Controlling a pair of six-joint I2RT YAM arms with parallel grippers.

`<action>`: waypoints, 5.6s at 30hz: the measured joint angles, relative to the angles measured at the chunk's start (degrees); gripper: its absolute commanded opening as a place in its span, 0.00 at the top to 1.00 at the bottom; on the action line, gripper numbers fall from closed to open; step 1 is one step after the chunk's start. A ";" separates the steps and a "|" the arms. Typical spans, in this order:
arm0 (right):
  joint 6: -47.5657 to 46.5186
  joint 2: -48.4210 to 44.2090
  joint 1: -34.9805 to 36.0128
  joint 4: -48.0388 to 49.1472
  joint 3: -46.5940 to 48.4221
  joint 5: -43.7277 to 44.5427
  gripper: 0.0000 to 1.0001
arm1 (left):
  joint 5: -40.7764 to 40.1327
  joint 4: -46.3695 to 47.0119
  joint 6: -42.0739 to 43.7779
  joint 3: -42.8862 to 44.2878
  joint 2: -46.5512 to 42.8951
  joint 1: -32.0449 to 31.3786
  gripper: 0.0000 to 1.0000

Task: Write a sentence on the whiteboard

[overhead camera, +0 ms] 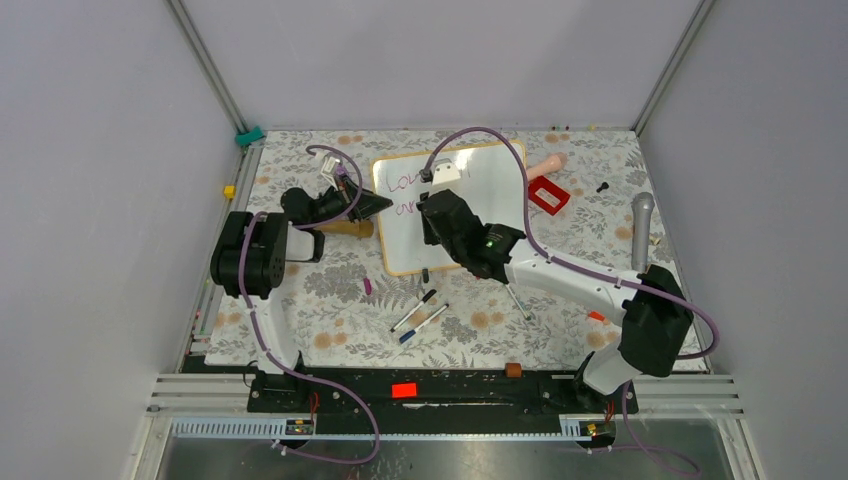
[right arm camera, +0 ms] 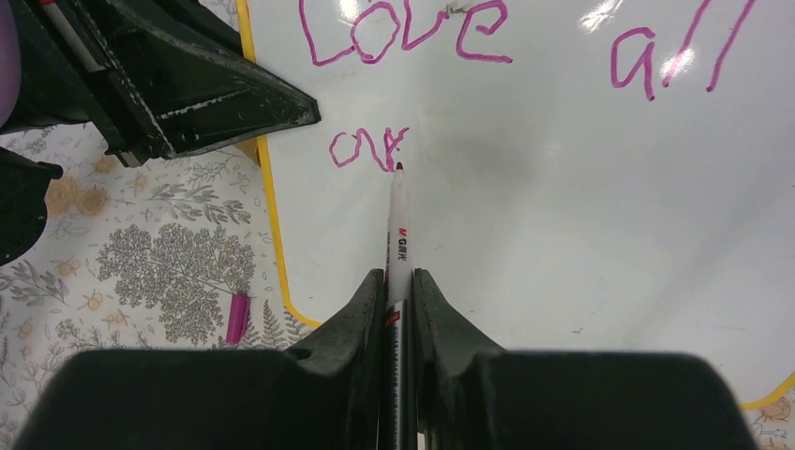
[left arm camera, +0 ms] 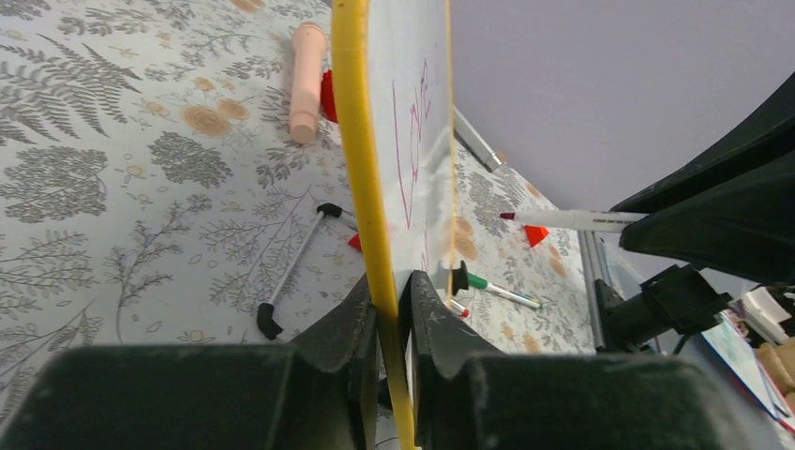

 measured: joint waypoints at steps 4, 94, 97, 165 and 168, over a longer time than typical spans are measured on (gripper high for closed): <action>0.04 0.46 1.09 -1.64 0.92 0.92 1.00 | 0.72 0.31 -3.28 -0.42 -0.72 -0.11 1.00; 0.24 3.93 1.40 -5.79 5.27 5.84 1.00 | -3.80 3.13 -3.26 -4.61 -1.66 -0.70 1.00; 0.07 3.67 1.40 -4.20 3.74 5.81 1.00 | -3.72 3.17 -3.28 -4.48 -1.44 -0.70 1.00; 1.62 5.57 0.94 -8.92 8.48 2.95 1.00 | -4.46 3.37 -1.70 -5.77 -2.67 -0.87 1.00; 1.99 6.03 0.55 -9.44 8.83 2.82 1.00 | -4.44 3.37 -1.70 -5.77 -2.67 -0.87 1.00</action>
